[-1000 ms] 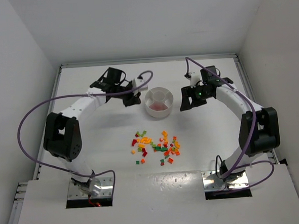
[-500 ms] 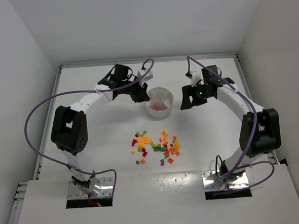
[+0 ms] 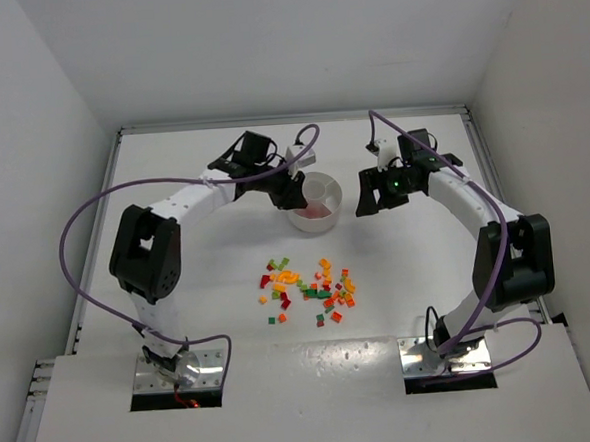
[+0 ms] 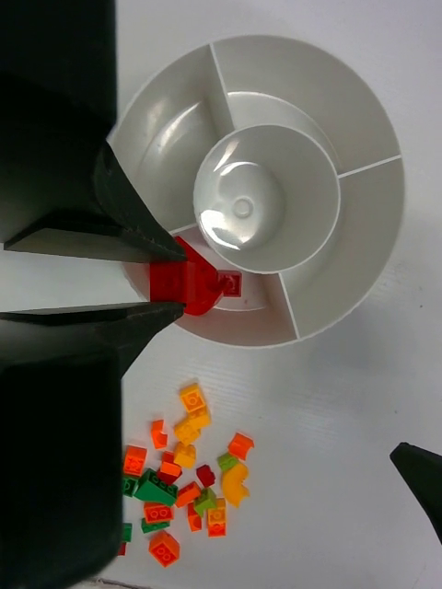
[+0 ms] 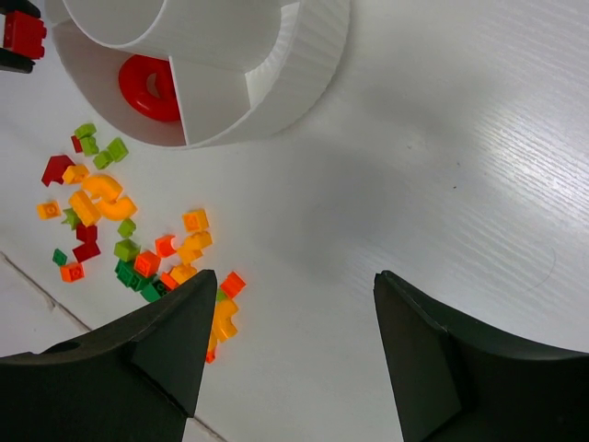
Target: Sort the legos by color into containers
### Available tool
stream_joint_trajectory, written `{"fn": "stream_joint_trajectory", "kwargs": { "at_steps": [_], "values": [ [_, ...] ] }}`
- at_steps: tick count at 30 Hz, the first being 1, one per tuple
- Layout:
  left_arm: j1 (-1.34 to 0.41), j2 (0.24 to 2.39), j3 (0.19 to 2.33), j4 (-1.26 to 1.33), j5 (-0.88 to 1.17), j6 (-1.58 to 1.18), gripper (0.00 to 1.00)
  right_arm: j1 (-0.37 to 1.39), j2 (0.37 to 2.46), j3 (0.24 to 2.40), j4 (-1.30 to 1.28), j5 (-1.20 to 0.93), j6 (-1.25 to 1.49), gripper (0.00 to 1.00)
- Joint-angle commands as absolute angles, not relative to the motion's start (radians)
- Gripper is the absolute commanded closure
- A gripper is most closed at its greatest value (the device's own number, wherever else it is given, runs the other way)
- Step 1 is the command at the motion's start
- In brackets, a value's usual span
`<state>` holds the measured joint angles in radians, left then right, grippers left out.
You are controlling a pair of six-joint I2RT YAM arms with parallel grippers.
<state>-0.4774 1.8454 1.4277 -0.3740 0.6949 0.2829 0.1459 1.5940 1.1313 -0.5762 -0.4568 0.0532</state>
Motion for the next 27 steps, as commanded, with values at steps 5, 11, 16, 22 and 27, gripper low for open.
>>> {"fn": "stream_joint_trajectory", "kwargs": {
  "at_steps": [5, 11, 16, 22, 27],
  "values": [
    [-0.492, 1.873, 1.474, -0.368, 0.695, 0.291, 0.62, 0.141, 1.559, 1.14, -0.541, -0.471, 0.043, 0.31],
    [-0.492, 1.882, 1.483, -0.368, 0.686, 0.291, 0.58, 0.141, 1.559, 1.14, -0.541, -0.491, 0.012, 0.32],
    [-0.492, 1.864, 1.493, -0.368, 0.706, 0.291, 0.58, 0.164, 1.548, 1.15, -0.574, -0.534, -0.076, 0.36],
    [-0.405, 1.738, 1.413, -0.257, 0.735, 0.168, 0.57, 0.258, 1.529, 1.169, -0.708, -0.629, -0.342, 0.44],
    [-0.292, 1.674, 1.384, -0.225, 0.699, -0.04, 0.47, 0.438, 1.52, 1.181, -0.819, -0.641, -0.615, 0.61]
  ]
}}
